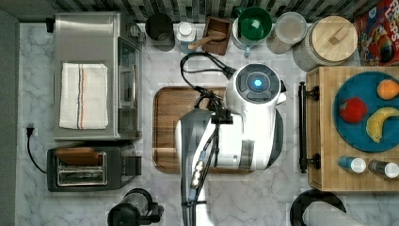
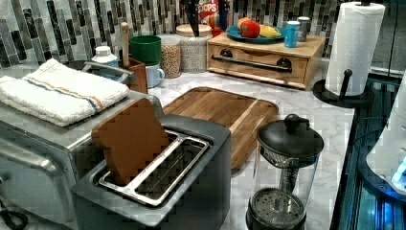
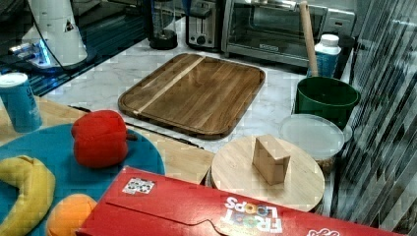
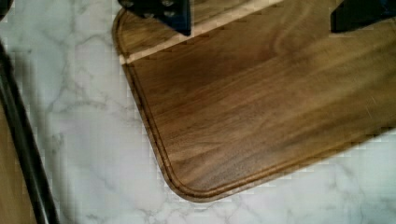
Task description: Open the drawer.
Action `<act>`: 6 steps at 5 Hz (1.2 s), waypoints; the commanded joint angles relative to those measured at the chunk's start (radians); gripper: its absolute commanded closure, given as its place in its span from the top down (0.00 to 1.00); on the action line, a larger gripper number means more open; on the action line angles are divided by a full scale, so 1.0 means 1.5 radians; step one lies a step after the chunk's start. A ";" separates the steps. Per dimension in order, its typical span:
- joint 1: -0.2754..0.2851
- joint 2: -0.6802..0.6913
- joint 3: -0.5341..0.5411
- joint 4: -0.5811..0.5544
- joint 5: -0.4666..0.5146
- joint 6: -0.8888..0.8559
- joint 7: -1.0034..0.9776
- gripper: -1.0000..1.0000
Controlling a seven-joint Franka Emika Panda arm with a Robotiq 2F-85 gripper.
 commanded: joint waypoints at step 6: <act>-0.113 0.076 -0.112 0.016 -0.028 0.123 -0.429 1.00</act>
